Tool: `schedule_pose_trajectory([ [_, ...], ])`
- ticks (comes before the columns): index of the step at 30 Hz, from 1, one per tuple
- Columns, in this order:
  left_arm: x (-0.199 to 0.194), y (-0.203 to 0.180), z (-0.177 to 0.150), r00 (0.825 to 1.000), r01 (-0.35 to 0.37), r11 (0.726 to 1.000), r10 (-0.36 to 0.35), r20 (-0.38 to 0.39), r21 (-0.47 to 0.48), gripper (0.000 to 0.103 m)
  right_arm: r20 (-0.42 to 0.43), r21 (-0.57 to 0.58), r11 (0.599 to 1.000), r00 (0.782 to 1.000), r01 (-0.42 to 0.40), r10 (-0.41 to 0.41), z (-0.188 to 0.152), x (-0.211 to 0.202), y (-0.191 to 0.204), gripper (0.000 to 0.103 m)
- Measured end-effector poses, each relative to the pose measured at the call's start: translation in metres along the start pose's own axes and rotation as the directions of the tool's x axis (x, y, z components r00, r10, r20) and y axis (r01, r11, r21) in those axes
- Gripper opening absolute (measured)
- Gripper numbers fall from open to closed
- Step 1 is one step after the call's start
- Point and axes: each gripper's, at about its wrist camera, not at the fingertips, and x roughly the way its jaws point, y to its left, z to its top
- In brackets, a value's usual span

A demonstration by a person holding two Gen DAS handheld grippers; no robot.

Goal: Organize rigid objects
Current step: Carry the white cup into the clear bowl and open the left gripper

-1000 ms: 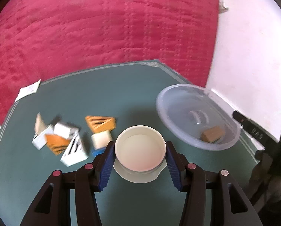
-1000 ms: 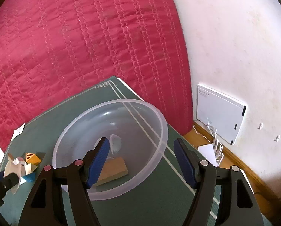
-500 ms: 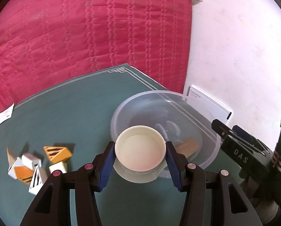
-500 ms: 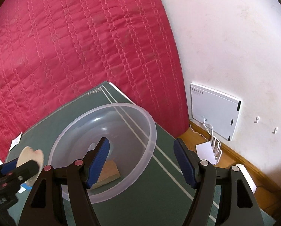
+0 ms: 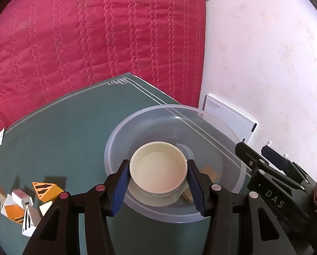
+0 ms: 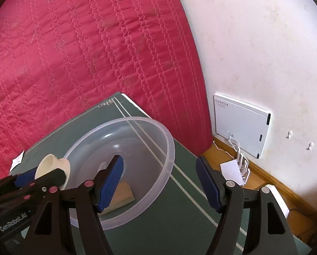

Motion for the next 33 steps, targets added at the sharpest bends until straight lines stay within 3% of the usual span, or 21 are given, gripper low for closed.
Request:
schedule_pose_trajectory([
  [1, 0.002, 0.0, 0.0, 1.0, 0.004, 1.0, -0.004, -0.003, 0.0, 0.056, 0.0, 0.0, 1.0, 1.0, 0.0, 0.0, 0.0, 0.0, 0.0, 0.072],
  [3, 0.004, 0.001, 0.0, 1.0, 0.004, 1.0, -0.004, -0.001, -0.004, 0.075, -0.001, 0.001, 1.0, 1.0, 0.0, 0.0, 0.0, 0.0, 0.0, 0.072],
  [5, 0.003, 0.004, -0.001, 1.0, -0.011, 1.0, 0.011, 0.016, -0.014, 0.081, -0.001, 0.002, 1.0, 1.0, 0.0, 0.0, 0.0, 0.0, -0.002, 0.072],
  [33, -0.045, 0.053, -0.033, 0.986, -0.156, 0.981, 0.162, 0.038, -0.113, 0.091, 0.001, -0.018, 1.0, 1.0, -0.001, 0.001, -0.003, 0.001, -0.004, 0.072],
])
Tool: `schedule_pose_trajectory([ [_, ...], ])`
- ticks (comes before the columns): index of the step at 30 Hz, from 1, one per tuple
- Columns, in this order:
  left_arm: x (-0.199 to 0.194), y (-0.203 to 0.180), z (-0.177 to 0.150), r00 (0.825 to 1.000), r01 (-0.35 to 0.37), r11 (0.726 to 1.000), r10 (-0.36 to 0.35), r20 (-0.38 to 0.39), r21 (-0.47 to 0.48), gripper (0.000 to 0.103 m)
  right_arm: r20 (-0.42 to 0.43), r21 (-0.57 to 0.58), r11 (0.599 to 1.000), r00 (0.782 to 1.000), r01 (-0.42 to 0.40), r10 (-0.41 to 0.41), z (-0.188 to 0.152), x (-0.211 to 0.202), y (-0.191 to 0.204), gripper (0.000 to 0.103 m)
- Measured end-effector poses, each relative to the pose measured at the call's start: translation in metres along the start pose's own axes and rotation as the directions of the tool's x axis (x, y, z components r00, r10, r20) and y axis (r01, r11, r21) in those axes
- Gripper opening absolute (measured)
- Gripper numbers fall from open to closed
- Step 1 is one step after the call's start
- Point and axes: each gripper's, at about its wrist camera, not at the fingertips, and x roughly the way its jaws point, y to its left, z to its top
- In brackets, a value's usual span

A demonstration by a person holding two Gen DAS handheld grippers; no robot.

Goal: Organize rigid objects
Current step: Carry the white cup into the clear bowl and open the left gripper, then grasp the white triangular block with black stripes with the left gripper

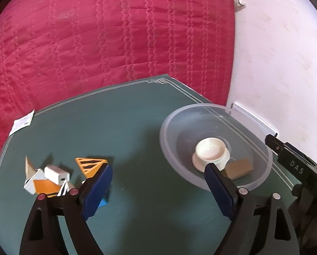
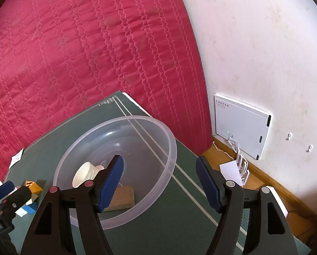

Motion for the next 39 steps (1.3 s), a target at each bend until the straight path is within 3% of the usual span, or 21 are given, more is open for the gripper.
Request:
schedule_pose_trajectory([
  [18, -0.018, 0.084, -0.035, 0.99, -0.144, 0.98, 0.143, -0.02, -0.136, 0.092, -0.003, -0.031, 1.0, 1.0, 0.004, -0.004, 0.001, 0.0, 0.01, 0.072],
  [30, -0.007, 0.123, -0.049, 0.973, -0.225, 0.956, 0.212, -0.088, -0.19, 0.092, 0.009, -0.106, 0.994, 1.0, -0.006, 0.007, -0.003, -0.005, 0.024, 0.072],
  [35, 0.003, 0.13, -0.051, 0.966, -0.25, 0.952, 0.233, -0.112, -0.178, 0.092, -0.049, -0.161, 0.982, 0.994, -0.101, 0.095, -0.009, -0.011, 0.043, 0.072],
  [39, 0.012, 0.134, -0.051, 0.963, -0.252, 0.952, 0.23, -0.137, -0.174, 0.092, -0.101, -0.196, 0.958, 0.976, -0.211, 0.194, -0.015, -0.023, 0.065, 0.072],
])
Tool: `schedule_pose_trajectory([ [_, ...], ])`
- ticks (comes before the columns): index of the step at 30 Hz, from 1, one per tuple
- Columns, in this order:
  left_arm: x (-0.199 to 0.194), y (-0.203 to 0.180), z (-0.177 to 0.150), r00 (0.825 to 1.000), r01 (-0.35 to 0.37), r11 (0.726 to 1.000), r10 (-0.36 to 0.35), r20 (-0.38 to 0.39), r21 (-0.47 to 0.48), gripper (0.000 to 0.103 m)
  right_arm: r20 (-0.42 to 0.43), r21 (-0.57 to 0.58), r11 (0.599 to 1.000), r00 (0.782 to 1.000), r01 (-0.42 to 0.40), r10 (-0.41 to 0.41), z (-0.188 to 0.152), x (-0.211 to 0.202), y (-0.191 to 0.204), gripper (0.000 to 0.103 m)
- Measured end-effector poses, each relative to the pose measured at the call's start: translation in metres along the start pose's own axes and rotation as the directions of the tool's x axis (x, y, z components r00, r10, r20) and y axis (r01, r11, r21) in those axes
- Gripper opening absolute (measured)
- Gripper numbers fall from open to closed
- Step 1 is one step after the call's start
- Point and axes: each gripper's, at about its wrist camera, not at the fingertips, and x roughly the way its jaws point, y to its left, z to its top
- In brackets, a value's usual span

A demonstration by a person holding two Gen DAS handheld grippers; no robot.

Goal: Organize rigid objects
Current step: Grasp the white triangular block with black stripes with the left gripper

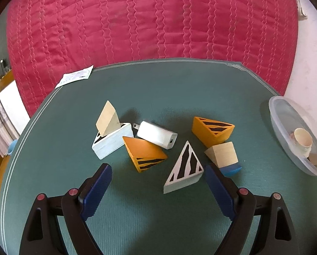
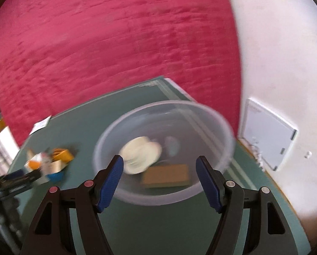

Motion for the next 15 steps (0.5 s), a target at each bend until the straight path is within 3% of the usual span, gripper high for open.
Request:
schedule_pose_trajectory([
  [4, 0.002, -0.005, 0.002, 1.0, 0.005, 1.0, -0.005, -0.001, 0.017, 0.09, -0.013, -0.056, 0.996, 0.998, -0.064, 0.063, -0.004, -0.006, 0.022, 0.072],
  [9, 0.011, -0.009, 0.003, 1.0, 0.016, 0.999, -0.016, -0.022, 0.035, 0.078, -0.043, -0.1, 0.987, 0.991, -0.127, 0.123, -0.013, -0.012, 0.043, 0.072],
  [15, 0.016, -0.007, 0.003, 0.999, 0.03, 0.999, -0.03, -0.03, 0.018, 0.072, -0.098, -0.114, 0.977, 0.981, -0.179, 0.168, -0.024, -0.005, 0.056, 0.072],
])
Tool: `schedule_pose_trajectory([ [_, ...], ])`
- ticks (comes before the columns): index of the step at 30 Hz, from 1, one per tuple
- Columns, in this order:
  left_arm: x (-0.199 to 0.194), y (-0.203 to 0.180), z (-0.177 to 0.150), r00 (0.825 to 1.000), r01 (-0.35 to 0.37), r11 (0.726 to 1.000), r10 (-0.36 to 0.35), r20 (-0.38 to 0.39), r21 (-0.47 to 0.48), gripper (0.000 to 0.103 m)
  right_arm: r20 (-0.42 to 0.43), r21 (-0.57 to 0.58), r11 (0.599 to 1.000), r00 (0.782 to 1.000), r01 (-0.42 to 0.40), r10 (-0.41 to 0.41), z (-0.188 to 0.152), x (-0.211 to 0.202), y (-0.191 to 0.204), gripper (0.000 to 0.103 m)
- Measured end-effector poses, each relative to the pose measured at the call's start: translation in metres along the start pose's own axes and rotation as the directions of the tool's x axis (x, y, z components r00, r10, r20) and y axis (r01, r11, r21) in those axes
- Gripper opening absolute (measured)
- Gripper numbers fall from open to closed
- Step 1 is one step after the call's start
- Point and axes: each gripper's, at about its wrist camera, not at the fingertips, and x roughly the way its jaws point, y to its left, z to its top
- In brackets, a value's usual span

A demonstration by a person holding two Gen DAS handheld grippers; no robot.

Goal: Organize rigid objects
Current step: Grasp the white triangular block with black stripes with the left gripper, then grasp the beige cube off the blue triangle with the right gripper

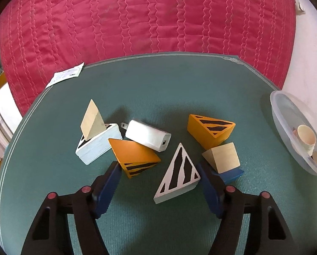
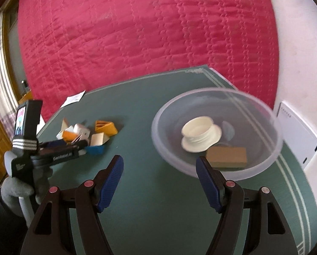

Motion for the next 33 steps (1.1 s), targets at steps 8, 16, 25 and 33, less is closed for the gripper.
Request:
schedule_pose_trajectory([
  [8, 0.002, 0.002, -0.001, 0.999, 0.042, 0.999, -0.042, -0.018, -0.002, 0.042, -0.044, -0.041, 0.998, 0.998, -0.049, 0.047, -0.01, 0.008, 0.024, 0.072],
  [16, -0.012, 0.007, -0.006, 0.998, 0.066, 0.998, -0.066, -0.005, -0.019, 0.041, -0.093, -0.045, 0.994, 0.991, -0.095, 0.091, -0.014, 0.016, 0.041, 0.072],
  [25, -0.038, 0.029, -0.021, 0.999, 0.048, 0.998, -0.047, 0.024, -0.048, 0.041, -0.155, -0.058, 0.988, 0.979, -0.142, 0.131, -0.001, 0.034, 0.064, 0.072],
  [33, -0.048, 0.042, -0.033, 0.997, 0.065, 0.996, -0.063, 0.031, -0.063, 0.041, -0.195, -0.058, 0.986, 0.97, -0.158, 0.144, 0.017, 0.066, 0.087, 0.068],
])
